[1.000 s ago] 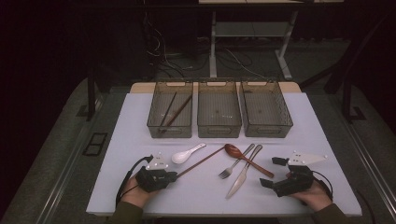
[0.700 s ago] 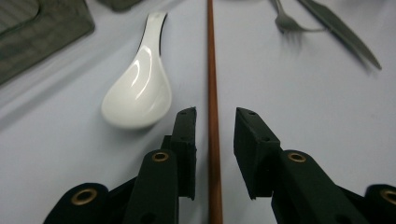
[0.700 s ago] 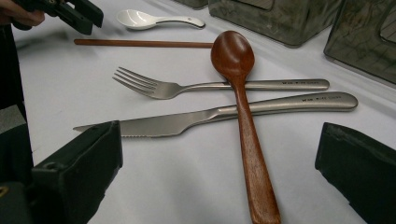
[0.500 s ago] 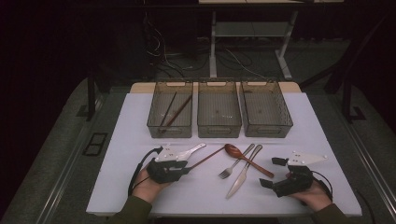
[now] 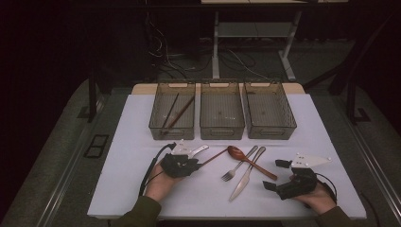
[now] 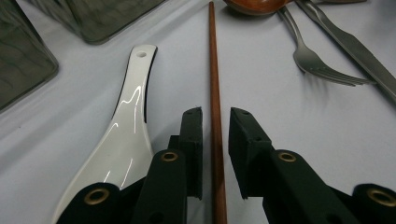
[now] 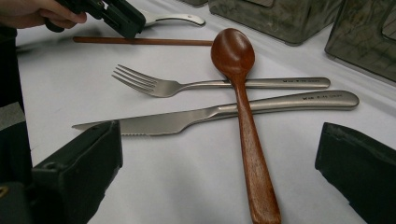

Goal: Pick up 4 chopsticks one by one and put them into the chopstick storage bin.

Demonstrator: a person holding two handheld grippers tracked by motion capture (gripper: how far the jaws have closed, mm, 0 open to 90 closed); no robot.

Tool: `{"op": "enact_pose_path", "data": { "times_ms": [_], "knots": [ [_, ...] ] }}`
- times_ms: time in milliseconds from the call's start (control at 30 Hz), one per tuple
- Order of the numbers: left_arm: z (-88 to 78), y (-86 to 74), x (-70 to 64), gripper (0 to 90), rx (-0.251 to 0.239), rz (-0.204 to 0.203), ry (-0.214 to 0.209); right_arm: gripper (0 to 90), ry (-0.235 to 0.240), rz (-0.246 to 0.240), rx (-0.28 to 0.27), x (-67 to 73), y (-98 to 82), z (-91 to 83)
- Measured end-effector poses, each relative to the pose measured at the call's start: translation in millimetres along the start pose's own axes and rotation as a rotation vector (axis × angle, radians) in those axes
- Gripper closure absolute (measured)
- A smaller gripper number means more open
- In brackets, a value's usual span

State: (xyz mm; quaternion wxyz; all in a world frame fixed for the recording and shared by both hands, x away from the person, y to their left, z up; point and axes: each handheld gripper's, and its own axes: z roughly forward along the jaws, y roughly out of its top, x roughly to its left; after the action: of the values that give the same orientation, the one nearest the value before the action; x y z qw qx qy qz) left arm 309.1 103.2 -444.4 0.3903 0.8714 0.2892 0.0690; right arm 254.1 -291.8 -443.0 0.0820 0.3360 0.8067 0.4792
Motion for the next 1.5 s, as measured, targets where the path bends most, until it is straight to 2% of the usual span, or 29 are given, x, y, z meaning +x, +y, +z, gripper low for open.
{"op": "enact_pose_path", "data": {
  "times_ms": [367, 767, 1067, 1167, 1500],
  "knots": [
    [6.2, -0.5, -1.4, 78.5, 0.019, -0.002, 0.006, 0.6, 0.0, -0.001, 0.002, -0.6, 0.7, 1.0],
    [6.9, 0.3, -7.5, 83.7, 0.033, 0.038, 0.047, 0.6, 0.002, -0.008, 0.001, -0.4, 0.8, 0.2],
    [3.1, 0.5, -5.8, 83.8, 0.024, 0.009, 0.036, 0.6, 0.004, -0.01, -0.002, -0.6, 0.8, -0.2],
    [-0.9, 0.9, -5.5, 83.9, 0.002, -0.017, 0.021, 0.6, 0.004, -0.011, -0.001, -0.3, 0.8, -0.3],
    [-16.1, 3.7, -6.8, 84.0, -0.061, -0.049, -0.004, 0.6, 0.002, -0.01, -0.002, -0.5, 0.8, -0.6]
  ]
}}
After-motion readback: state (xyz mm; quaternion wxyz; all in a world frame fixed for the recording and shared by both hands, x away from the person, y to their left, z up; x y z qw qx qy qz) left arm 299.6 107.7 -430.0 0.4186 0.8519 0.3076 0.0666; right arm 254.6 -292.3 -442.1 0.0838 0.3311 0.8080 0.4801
